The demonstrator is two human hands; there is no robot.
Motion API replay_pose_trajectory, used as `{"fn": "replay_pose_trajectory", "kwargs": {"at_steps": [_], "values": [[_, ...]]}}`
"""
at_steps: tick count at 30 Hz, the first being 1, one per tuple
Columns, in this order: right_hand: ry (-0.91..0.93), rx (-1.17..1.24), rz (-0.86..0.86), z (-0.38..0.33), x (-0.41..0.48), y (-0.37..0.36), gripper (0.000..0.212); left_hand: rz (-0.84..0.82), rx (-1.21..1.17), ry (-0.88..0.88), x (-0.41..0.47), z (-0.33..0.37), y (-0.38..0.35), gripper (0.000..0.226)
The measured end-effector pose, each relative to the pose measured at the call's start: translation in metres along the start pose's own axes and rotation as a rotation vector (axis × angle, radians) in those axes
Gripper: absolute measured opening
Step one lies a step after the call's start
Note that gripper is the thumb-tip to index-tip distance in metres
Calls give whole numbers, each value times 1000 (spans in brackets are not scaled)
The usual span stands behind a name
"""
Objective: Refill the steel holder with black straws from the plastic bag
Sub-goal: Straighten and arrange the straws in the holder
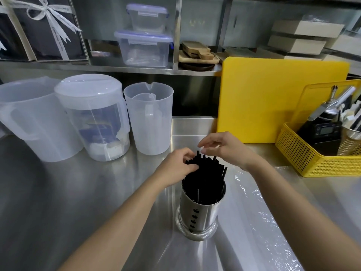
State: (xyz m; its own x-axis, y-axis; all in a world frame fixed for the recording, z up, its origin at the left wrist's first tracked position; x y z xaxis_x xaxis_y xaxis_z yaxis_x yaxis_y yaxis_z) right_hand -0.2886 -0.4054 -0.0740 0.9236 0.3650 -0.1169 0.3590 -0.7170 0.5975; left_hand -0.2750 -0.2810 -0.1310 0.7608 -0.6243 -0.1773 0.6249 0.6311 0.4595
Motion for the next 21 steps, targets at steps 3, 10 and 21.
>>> {"fn": "replay_pose_trajectory", "kwargs": {"at_steps": [3,10,21], "values": [[-19,-58,-45,-1,3,-6,14,40,-1,12,1,1,1,12],[-43,-99,-96,4,4,-11,20,96,-103,21,-2,1,3,11],[-12,-97,-163,2,5,-23,24,127,-154,-41,-11,9,6,35]]}}
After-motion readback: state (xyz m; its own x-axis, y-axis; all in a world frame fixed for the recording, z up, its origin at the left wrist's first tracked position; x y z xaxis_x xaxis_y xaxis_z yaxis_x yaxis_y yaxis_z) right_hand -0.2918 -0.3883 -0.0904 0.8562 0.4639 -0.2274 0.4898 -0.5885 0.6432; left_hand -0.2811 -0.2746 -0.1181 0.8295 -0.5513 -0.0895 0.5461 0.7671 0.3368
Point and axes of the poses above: each hand's wrist, its own x-axis towards the middle knuckle, its own y-axis out of the back of the hand, z = x × y, the point moved 7 cm from there along x, towards the middle knuckle, and after that the axes turned 15 degrees about -z, right-handed, at the moved point
